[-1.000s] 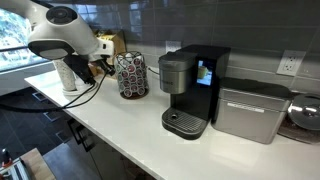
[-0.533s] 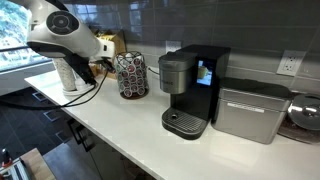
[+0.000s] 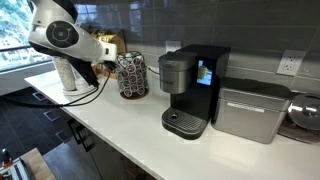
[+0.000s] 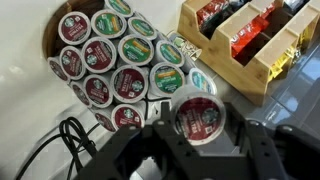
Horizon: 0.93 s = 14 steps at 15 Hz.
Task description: Put the cup in the cupholder
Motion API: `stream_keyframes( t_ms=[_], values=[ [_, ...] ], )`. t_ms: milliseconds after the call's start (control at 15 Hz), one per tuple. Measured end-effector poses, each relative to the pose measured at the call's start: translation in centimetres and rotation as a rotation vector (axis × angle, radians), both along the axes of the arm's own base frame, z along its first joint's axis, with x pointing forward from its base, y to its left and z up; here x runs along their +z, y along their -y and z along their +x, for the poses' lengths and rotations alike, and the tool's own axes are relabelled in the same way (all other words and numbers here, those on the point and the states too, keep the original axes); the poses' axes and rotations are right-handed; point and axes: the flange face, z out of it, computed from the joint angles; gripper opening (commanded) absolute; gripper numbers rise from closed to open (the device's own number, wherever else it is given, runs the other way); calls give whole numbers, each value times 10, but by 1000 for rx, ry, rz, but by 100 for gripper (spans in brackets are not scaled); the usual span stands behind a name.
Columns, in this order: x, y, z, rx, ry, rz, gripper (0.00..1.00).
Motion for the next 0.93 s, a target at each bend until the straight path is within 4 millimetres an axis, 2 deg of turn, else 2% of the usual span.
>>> stream_keyframes(
  t_ms=[67, 400, 467, 933],
  values=[
    [-1, 1, 0, -7, 10, 11, 54],
    [-1, 0, 0, -5, 13, 10, 54],
    [-1, 0, 0, -5, 13, 10, 29],
    [-1, -4, 0, -15, 33, 44, 29]
  ],
)
